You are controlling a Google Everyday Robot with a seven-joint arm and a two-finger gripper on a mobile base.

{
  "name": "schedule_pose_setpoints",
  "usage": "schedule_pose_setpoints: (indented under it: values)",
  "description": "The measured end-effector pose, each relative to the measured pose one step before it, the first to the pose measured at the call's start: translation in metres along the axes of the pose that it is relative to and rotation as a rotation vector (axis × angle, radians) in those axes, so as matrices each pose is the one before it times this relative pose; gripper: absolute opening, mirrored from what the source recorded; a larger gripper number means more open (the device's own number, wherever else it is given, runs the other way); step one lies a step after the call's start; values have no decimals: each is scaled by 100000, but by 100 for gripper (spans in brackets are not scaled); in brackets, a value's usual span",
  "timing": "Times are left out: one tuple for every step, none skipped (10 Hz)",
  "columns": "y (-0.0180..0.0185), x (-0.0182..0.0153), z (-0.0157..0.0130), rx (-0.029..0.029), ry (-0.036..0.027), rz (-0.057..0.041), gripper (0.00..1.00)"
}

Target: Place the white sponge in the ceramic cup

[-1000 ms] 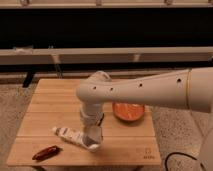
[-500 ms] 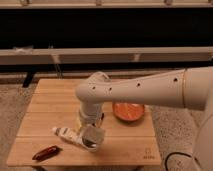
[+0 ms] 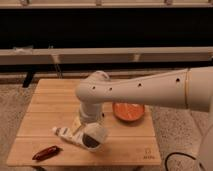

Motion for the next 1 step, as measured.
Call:
schedule_pose_setpoints:
  values:
    - [581,1,284,531,555,-123,80]
